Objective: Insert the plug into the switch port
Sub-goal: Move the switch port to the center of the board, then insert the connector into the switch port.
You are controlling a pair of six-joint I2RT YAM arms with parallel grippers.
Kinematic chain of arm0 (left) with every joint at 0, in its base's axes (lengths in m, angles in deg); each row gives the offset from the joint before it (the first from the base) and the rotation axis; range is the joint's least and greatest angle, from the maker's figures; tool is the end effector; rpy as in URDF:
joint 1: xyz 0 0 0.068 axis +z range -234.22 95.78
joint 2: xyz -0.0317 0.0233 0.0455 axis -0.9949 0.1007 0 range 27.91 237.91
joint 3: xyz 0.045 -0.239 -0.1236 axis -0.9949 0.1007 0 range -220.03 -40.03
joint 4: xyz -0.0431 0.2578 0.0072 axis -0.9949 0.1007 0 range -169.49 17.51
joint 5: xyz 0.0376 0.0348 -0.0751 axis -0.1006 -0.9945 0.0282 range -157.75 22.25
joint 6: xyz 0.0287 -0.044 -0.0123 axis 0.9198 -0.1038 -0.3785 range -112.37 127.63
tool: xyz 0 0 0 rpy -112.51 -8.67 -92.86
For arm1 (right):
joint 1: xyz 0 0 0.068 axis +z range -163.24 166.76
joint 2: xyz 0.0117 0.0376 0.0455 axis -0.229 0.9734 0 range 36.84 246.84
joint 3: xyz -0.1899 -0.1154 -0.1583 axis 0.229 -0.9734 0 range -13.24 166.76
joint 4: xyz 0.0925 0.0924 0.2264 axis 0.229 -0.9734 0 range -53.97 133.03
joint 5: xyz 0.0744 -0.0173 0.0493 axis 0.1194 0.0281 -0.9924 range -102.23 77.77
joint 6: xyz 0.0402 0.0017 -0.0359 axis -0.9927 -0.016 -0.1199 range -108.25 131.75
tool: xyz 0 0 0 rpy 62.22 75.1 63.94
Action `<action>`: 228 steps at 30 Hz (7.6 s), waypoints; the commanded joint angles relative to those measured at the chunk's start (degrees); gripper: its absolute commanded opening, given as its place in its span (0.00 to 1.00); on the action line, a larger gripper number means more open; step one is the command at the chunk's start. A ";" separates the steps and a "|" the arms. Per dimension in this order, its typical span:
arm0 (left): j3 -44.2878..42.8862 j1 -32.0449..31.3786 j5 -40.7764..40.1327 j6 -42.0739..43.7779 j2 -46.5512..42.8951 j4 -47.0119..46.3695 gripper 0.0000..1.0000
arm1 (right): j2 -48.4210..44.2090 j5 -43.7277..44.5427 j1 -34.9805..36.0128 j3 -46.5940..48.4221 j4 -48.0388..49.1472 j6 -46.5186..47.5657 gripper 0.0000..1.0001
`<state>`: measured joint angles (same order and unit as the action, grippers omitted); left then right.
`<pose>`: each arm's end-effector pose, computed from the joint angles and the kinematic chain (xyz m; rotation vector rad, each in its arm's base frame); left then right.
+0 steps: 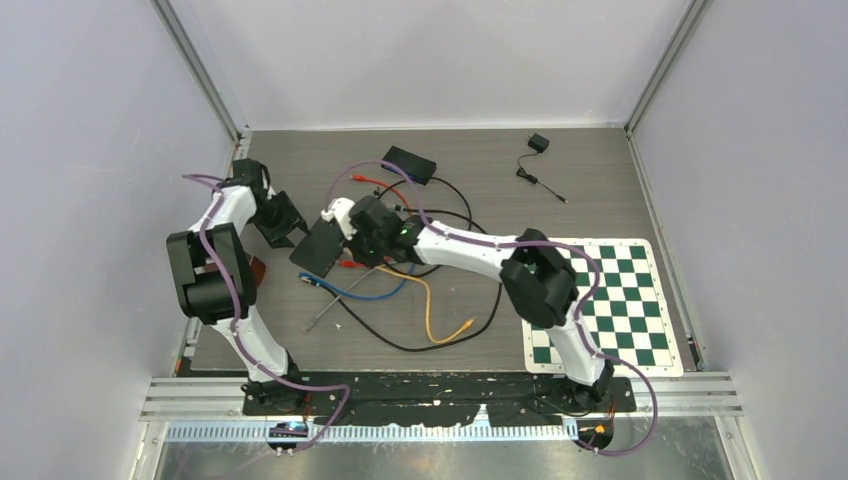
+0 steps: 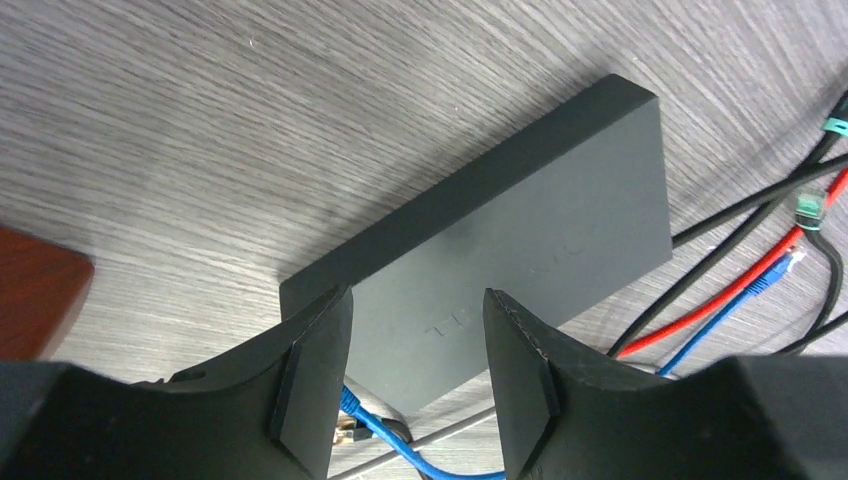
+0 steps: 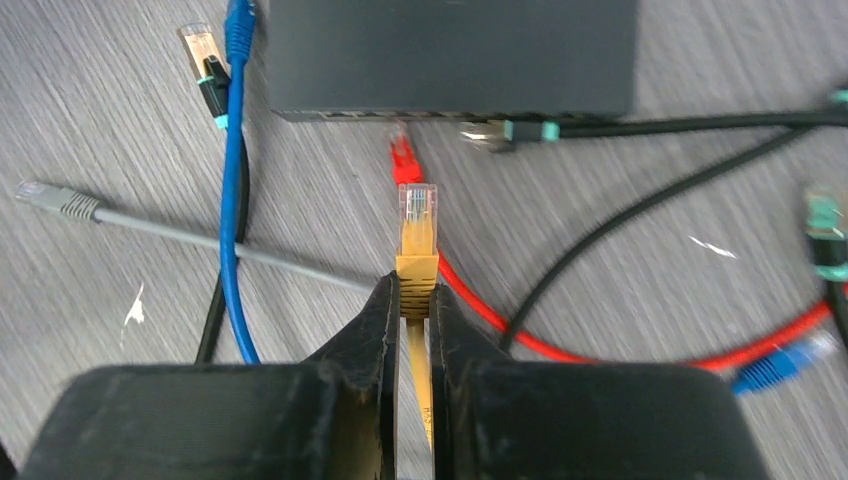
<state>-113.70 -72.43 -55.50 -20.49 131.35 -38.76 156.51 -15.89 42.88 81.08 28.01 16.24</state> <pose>0.3540 0.0661 0.1981 -0.9112 2.6614 -0.3674 0.2664 0.4008 0.2213 -1.2071 1.9970 0.5368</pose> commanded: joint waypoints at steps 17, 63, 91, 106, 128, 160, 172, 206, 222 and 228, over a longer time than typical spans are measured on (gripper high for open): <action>-1.59 0.51 4.01 -1.71 6.64 -1.44 0.51 | 12.31 2.49 4.07 11.76 -2.89 0.24 0.05; 2.90 1.04 9.07 -4.10 4.49 -4.78 0.49 | 19.88 1.10 5.05 24.29 -10.65 -0.88 0.05; 4.70 1.46 11.05 -4.76 3.33 -5.88 0.49 | 19.85 2.88 4.97 29.70 -9.60 1.49 0.05; 6.09 1.47 11.57 -5.36 3.36 -7.18 0.49 | 16.57 -0.16 4.97 26.54 -4.83 2.06 0.05; 6.26 1.57 11.58 -5.58 2.80 -6.91 0.50 | 13.30 0.07 5.90 23.71 -1.33 5.25 0.05; 14.62 1.48 19.24 -10.84 -0.63 -13.02 0.46 | 21.21 11.44 5.45 31.85 1.35 0.79 0.05; 19.58 1.13 23.23 -15.33 -1.85 -18.54 0.43 | 22.56 14.50 4.26 33.18 6.23 -0.82 0.05; 5.95 1.46 10.12 2.61 -16.08 -1.52 0.68 | 8.57 -1.41 -0.71 7.87 30.20 -0.74 0.05; 19.20 2.27 13.12 -13.27 -18.39 -19.07 0.73 | 5.55 -3.61 -1.45 3.62 33.63 -3.96 0.05; 24.36 2.18 15.96 -22.80 -15.53 -30.89 0.73 | 4.10 -3.80 -1.50 0.65 35.64 -4.41 0.05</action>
<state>-91.21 -70.55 -42.76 -35.88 114.03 -58.59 167.60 -18.82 41.39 82.00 55.04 12.81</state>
